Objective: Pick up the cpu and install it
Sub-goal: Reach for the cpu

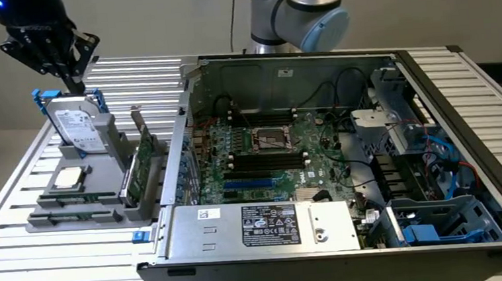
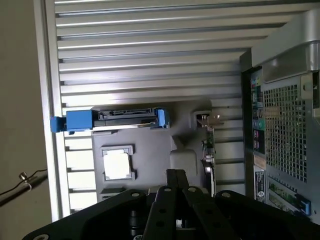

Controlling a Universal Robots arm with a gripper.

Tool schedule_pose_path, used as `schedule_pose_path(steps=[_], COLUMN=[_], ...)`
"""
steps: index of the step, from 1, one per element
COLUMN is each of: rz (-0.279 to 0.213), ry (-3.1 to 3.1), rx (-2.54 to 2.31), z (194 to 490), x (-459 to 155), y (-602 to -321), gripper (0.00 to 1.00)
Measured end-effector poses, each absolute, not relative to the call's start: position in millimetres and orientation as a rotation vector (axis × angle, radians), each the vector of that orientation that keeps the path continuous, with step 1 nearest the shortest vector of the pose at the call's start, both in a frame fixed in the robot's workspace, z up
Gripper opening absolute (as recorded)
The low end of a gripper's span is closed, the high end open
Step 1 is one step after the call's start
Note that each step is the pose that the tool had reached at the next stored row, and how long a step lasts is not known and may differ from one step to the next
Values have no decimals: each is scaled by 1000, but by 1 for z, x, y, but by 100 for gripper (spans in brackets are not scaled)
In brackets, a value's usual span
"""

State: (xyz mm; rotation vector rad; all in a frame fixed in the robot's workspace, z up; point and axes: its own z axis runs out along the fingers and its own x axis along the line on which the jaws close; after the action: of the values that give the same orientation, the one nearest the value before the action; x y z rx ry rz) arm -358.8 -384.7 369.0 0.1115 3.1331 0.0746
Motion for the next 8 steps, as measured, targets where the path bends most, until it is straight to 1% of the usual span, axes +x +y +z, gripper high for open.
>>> schedule_pose_path(steps=[8], rz=[75], ry=[3133], rx=[111], z=[363], x=[-395], y=[-384], gripper=[11])
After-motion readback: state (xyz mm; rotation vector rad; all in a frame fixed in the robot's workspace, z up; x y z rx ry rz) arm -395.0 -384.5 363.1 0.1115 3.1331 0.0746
